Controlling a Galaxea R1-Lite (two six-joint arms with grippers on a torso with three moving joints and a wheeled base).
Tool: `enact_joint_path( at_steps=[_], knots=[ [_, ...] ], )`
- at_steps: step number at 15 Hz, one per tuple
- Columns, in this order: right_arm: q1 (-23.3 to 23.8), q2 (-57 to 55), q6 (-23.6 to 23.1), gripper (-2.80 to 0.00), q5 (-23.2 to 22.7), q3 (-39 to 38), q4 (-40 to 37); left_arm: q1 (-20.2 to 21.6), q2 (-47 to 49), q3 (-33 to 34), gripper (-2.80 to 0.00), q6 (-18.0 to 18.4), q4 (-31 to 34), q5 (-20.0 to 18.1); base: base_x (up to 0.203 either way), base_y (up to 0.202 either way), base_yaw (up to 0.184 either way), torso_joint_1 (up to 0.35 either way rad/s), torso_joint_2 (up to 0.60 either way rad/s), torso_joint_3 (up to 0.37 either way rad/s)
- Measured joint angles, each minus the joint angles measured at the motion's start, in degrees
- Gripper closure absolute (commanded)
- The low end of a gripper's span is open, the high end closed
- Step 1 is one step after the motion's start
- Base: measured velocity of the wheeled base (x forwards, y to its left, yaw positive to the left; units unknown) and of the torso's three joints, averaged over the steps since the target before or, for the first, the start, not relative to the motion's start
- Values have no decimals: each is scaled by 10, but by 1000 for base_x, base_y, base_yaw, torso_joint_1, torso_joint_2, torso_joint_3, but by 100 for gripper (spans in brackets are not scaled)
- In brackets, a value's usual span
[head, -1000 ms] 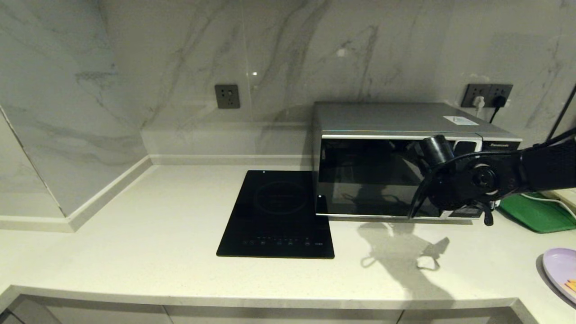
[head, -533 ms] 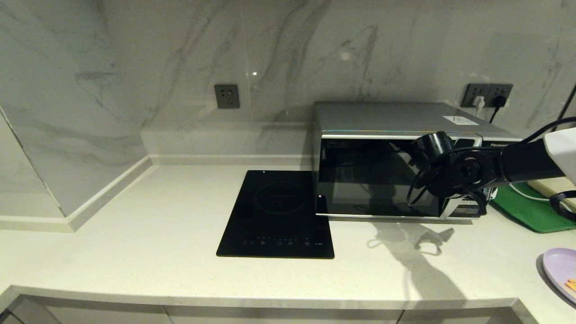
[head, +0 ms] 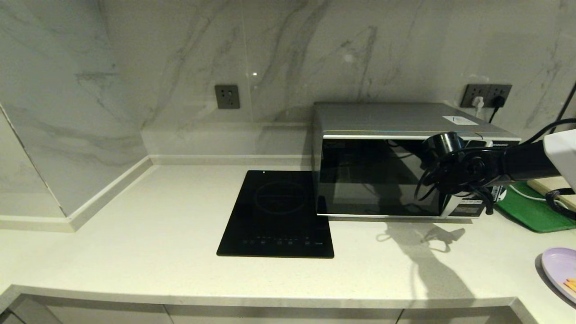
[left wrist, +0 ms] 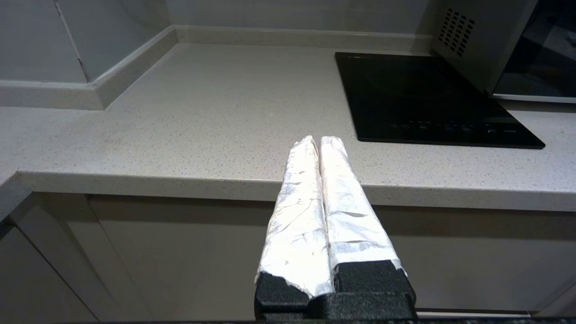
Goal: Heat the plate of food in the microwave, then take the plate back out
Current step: Open the microwave oven
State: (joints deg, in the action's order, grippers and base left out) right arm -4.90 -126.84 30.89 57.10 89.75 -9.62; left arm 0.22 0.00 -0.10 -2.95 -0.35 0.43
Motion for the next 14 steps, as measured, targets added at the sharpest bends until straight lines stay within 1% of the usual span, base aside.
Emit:
enact_joint_path(
  at_steps=[5,8,14],
  knots=[
    [-2,16,11,-280,3,-3,1,0,0,0,0,0,0,0,0,0,0,0,0,0],
    [-2,34,38,-280,6,-18,1,0,0,0,0,0,0,0,0,0,0,0,0,0],
    [-2,95,112,-280,19,-121,-4,0,0,0,0,0,0,0,0,0,0,0,0,0]
  ],
)
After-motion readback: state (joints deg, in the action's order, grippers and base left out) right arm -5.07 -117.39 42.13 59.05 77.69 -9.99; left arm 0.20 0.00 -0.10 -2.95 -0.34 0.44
